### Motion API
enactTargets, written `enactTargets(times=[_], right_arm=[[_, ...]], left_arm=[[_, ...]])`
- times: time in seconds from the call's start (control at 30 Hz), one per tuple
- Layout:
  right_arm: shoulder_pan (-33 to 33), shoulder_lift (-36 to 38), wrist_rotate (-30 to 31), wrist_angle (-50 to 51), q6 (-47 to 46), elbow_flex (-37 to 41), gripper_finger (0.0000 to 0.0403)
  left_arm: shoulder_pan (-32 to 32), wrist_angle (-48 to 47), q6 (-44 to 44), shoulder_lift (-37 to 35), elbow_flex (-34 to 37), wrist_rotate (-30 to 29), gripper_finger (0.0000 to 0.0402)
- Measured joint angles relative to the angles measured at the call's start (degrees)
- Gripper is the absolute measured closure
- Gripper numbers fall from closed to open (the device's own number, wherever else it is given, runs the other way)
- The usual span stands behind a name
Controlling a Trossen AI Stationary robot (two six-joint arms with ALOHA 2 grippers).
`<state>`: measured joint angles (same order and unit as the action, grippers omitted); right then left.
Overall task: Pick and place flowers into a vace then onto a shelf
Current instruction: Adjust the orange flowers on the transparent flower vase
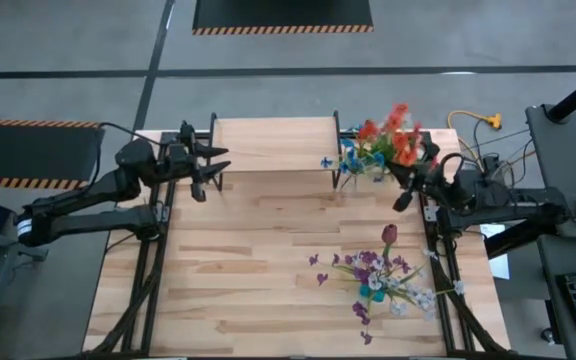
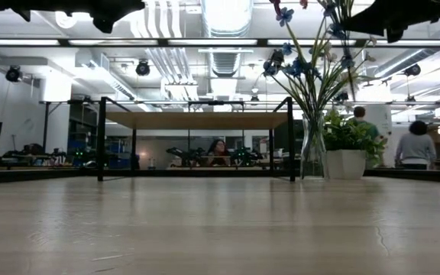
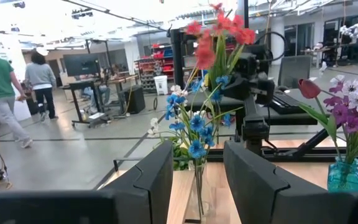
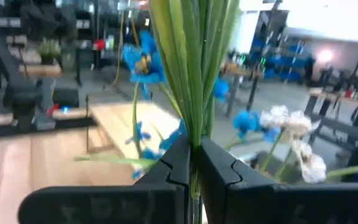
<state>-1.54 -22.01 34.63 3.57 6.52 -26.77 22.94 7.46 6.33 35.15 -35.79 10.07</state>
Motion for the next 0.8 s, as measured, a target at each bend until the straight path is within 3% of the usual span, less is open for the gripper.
enactTargets(times=[0.4,0.8], right_arm=[[0.1,-1.0,1.6,-31.6,8.4,14.4,0.0392],[0.6,-4.1,1.4,-35.9,7.0,14.2,0.0392]], left_arm=[[0.0,0.0,0.0,0.0,0.0,0.0,0.0274],[0.0,0.0,0.0,0.0,0.0,0.0,0.0274]])
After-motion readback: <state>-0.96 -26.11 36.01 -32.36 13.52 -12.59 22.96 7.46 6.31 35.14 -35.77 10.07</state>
